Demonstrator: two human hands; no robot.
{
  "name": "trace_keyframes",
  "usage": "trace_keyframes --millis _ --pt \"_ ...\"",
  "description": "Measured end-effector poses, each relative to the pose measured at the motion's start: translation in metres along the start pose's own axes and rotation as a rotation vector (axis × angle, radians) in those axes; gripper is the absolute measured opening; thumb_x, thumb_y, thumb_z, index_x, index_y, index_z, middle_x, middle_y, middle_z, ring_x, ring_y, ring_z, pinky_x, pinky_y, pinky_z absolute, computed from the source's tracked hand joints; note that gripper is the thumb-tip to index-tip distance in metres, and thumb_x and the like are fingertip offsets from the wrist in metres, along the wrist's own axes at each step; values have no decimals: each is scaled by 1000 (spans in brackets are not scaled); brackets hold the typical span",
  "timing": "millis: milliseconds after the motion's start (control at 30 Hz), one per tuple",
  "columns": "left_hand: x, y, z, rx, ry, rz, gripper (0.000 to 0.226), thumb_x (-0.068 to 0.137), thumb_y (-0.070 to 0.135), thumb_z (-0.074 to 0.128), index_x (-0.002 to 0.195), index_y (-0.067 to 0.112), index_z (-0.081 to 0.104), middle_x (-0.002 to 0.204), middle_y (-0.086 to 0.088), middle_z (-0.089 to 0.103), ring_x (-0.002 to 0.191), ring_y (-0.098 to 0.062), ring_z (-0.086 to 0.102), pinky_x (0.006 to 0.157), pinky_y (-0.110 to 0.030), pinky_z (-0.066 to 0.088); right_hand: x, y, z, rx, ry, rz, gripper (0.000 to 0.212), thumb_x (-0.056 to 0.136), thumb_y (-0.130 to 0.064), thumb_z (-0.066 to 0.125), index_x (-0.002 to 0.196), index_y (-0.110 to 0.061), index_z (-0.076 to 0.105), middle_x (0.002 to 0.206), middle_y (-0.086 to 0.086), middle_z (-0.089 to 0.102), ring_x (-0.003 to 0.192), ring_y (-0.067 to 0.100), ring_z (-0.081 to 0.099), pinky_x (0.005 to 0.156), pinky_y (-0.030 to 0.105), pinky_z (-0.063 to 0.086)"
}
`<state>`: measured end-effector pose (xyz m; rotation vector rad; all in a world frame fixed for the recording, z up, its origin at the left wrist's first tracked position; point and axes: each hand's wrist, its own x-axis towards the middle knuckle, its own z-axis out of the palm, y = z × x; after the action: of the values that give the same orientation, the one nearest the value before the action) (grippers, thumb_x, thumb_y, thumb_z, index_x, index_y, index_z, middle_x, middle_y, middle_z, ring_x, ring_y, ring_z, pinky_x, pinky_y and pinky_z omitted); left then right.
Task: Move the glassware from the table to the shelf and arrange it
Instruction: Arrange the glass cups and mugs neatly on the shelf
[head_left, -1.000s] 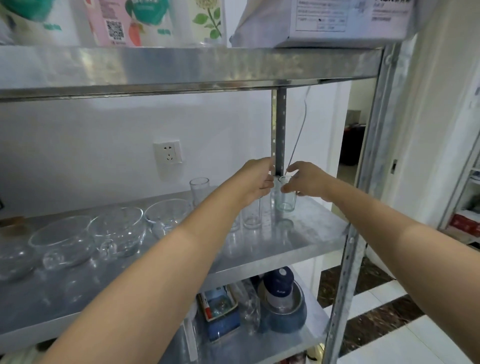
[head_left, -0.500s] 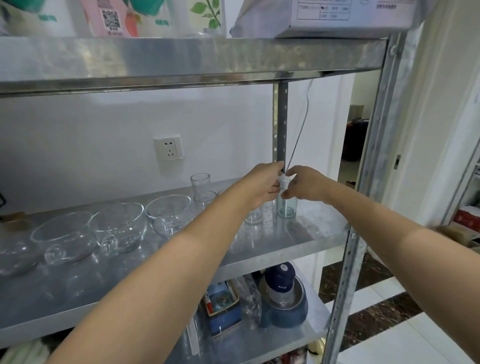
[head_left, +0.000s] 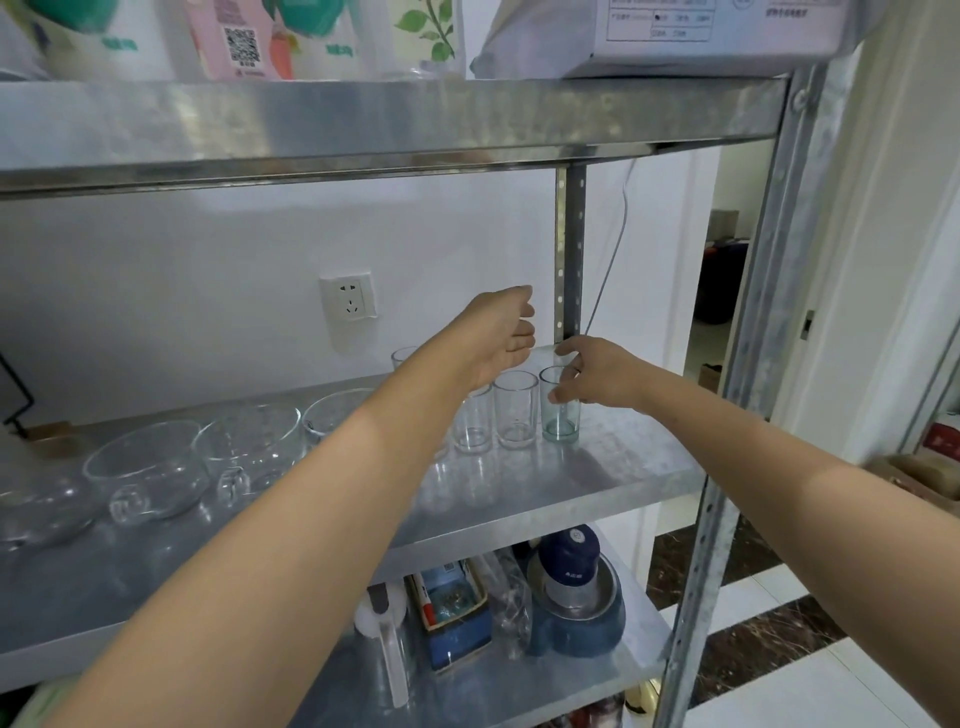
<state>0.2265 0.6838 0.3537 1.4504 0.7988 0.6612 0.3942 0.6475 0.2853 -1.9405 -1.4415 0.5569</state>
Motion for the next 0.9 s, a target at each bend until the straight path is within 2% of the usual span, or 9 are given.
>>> trace_keyframes --millis 267,367,467,567,667,733,833,900 --pt "0 -6 -7 -18 9 -18 47 101 35 43 134 1 48 135 -22 51 122 -30 54 101 -33 45 -2 -2 -1 37 -44 0 83 75 -19 84 144 -16 37 109 8 59 88 16 58 75 26 47" --pt "-2 -4 -16 -19 23 -9 47 101 35 44 132 1 50 130 -20 54 110 -26 57 96 -32 47 -4 -13 -9 45 -74 -14 90 75 -27 84 148 -20 31 121 5 52 108 17 52 91 27 42" --pt "-5 1 -34 -31 72 15 42 100 36 45 124 2 54 119 -17 58 102 -25 58 95 -32 47 5 -34 -17 68 -27 -60 88 75 -38 82 147 -22 33 126 3 53 117 18 52 94 27 40" --pt "-8 5 -58 -57 128 29 36 100 36 45 116 5 55 112 -15 58 99 -25 58 95 -33 47 25 -57 -15 68 15 -97 82 74 -46 81 142 -22 40 123 1 60 117 18 55 95 27 42" --pt "-10 8 -82 -66 201 28 36 100 36 45 115 5 55 114 -14 59 101 -26 58 95 -34 47 47 -81 0 54 9 -123 79 76 -46 80 141 -20 43 129 3 58 113 18 55 92 27 41" --pt "-12 7 -95 -63 241 22 35 100 35 44 116 5 55 114 -14 58 103 -26 57 94 -34 46 62 -94 15 29 -21 -135 79 76 -44 80 141 -19 43 137 5 53 119 21 52 96 27 40" --pt "-14 4 -111 -77 279 14 31 100 33 44 109 5 55 106 -13 53 95 -25 51 81 -30 44 83 -111 37 -32 -42 -147 81 74 -42 82 140 -17 44 140 5 50 125 22 50 102 30 41" --pt "-14 3 -121 -82 306 11 31 100 34 44 106 6 54 104 -13 52 93 -25 50 85 -31 45 94 -119 49 -56 -52 -147 80 75 -39 82 141 -15 43 141 6 49 127 23 48 106 32 40"
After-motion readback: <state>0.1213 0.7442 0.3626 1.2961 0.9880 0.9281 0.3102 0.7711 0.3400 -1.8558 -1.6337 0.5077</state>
